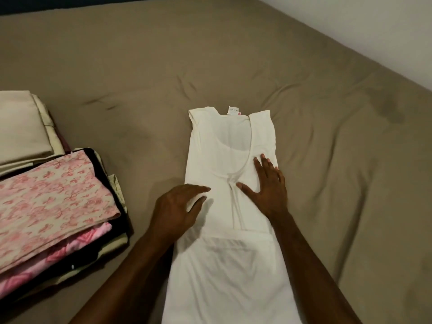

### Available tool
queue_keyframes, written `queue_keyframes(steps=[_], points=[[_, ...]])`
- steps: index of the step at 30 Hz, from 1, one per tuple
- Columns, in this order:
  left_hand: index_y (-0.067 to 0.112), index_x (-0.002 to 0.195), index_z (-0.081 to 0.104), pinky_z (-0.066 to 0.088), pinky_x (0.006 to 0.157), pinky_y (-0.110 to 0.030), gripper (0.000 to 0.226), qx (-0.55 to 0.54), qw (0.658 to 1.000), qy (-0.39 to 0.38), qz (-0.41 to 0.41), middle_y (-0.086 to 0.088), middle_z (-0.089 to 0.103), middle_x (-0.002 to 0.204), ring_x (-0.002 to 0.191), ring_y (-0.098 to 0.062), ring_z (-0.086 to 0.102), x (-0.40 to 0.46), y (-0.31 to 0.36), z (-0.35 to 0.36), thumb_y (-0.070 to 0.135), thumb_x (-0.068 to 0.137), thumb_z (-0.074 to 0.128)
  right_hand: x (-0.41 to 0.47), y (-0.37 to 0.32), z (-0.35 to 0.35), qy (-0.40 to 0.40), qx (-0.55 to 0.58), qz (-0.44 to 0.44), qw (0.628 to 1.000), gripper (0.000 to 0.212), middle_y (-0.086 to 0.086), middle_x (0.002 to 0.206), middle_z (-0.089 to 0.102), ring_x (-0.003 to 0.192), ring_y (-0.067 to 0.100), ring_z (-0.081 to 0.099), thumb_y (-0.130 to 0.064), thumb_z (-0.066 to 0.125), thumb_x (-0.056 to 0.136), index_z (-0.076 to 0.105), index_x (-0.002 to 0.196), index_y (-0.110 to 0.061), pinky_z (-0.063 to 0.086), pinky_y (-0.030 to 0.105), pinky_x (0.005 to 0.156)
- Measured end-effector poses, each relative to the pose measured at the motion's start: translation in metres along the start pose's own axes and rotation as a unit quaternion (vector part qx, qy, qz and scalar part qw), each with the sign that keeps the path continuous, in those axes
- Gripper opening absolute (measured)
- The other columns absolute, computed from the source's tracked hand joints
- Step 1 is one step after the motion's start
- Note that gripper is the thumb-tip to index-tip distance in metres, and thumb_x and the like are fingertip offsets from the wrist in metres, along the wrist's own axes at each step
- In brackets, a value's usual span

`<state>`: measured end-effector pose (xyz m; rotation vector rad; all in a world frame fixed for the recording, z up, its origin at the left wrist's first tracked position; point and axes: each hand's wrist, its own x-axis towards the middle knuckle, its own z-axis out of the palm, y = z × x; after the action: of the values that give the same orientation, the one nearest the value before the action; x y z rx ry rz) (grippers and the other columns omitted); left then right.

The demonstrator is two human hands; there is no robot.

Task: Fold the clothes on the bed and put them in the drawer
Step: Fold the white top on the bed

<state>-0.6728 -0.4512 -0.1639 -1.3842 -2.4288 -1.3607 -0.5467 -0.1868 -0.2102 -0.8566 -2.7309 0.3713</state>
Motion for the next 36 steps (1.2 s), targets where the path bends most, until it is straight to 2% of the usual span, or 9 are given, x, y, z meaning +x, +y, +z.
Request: queue_keyframes(steps=[4, 8, 10, 14, 19, 25, 30, 34, 36], points=[[0.019, 0.148, 0.053, 0.030, 0.120, -0.036, 0.052, 0.061, 0.980, -0.156, 0.111, 0.000, 0.040, 0.161, 0.154, -0.018, 0.027, -0.065, 0.003, -0.031, 0.043, 0.102, 0.057, 0.002, 0.003, -0.002, -0.023, 0.026, 0.007, 0.999, 0.103, -0.004, 0.172, 0.017, 0.158, 0.013, 0.017, -0.092, 0.028, 0.085, 0.029, 0.162, -0.025, 0.014, 0.041, 0.127], [0.032, 0.163, 0.013, 0.015, 0.125, -0.042, 0.065, 0.173, 0.951, -0.245, 0.071, 0.007, 0.002, 0.171, 0.157, -0.009, 0.000, -0.098, -0.016, -0.031, 0.061, 0.106, 0.027, -0.003, 0.003, -0.036, -0.076, 0.268, 0.077, 0.957, 0.069, -0.012, 0.169, 0.025, 0.152, 0.001, 0.025, -0.067, 0.038, 0.103, 0.031, 0.161, -0.031, 0.021, 0.047, 0.127], [0.032, 0.164, 0.006, 0.011, 0.126, -0.040, 0.066, 0.157, 0.953, -0.248, 0.070, 0.010, -0.002, 0.171, 0.157, -0.006, -0.001, -0.101, -0.023, -0.034, 0.059, 0.107, 0.026, -0.025, -0.003, -0.062, -0.029, 0.319, 0.102, 0.942, 0.053, -0.016, 0.162, 0.037, 0.145, -0.003, 0.035, -0.057, 0.048, 0.105, 0.041, 0.155, -0.041, 0.034, 0.047, 0.122], [0.027, 0.164, 0.010, 0.019, 0.123, -0.040, 0.063, 0.096, 0.972, -0.209, 0.048, 0.010, 0.005, 0.171, 0.156, -0.007, 0.010, -0.111, -0.033, -0.044, 0.047, 0.108, 0.031, -0.112, 0.011, -0.079, 0.075, 0.319, 0.081, 0.941, 0.038, -0.004, 0.138, 0.065, 0.116, 0.016, 0.067, -0.034, 0.052, 0.109, 0.051, 0.146, -0.041, 0.054, 0.042, 0.099], [0.017, 0.163, 0.020, 0.020, 0.124, -0.045, 0.063, 0.115, 0.960, -0.206, 0.148, -0.004, 0.014, 0.171, 0.157, -0.022, 0.016, -0.137, -0.040, -0.071, 0.030, 0.104, 0.038, -0.236, 0.033, -0.080, 0.068, 0.212, 0.111, 0.968, 0.045, -0.014, 0.154, 0.050, 0.142, 0.014, 0.049, -0.021, 0.061, 0.102, 0.055, 0.146, -0.031, 0.040, 0.034, 0.115], [0.024, 0.160, 0.033, 0.018, 0.124, -0.037, 0.075, 0.140, 0.930, -0.240, 0.240, -0.008, 0.020, 0.169, 0.156, -0.024, 0.019, -0.159, -0.029, -0.078, 0.059, 0.097, 0.056, -0.274, 0.029, -0.098, -0.034, 0.267, 0.081, 0.960, 0.061, -0.021, 0.164, 0.032, 0.152, 0.005, 0.029, -0.007, 0.073, 0.094, 0.061, 0.139, -0.046, 0.034, 0.034, 0.121], [0.018, 0.146, 0.056, 0.025, 0.123, -0.042, 0.048, 0.121, 0.920, -0.211, 0.307, -0.011, 0.044, 0.158, 0.150, -0.024, 0.036, -0.158, -0.030, -0.045, 0.023, 0.098, 0.049, -0.260, 0.030, -0.103, -0.062, 0.277, 0.023, 0.959, 0.047, -0.016, 0.168, 0.026, 0.156, 0.007, 0.018, -0.009, 0.077, 0.092, 0.073, 0.124, -0.044, 0.028, 0.021, 0.121], [0.019, 0.127, 0.071, 0.044, 0.111, -0.036, 0.033, -0.047, 0.978, -0.137, 0.152, 0.005, 0.069, 0.130, 0.127, -0.006, 0.059, -0.147, -0.008, -0.054, 0.029, 0.105, 0.048, -0.229, 0.025, -0.127, -0.077, 0.323, 0.003, 0.943, 0.036, -0.013, 0.153, 0.052, 0.149, 0.009, 0.038, -0.028, 0.066, 0.095, 0.071, 0.130, -0.036, 0.032, 0.033, 0.121], [0.023, 0.114, 0.074, 0.056, 0.087, -0.040, 0.024, -0.134, 0.984, -0.111, 0.019, 0.008, 0.075, 0.107, 0.100, -0.007, 0.068, -0.117, 0.009, -0.059, 0.029, 0.099, 0.056, -0.195, 0.010, -0.143, -0.083, 0.401, 0.085, 0.908, 0.027, -0.016, 0.119, 0.075, 0.115, 0.002, 0.067, -0.020, 0.068, 0.098, 0.078, 0.109, -0.042, 0.052, 0.036, 0.105]])
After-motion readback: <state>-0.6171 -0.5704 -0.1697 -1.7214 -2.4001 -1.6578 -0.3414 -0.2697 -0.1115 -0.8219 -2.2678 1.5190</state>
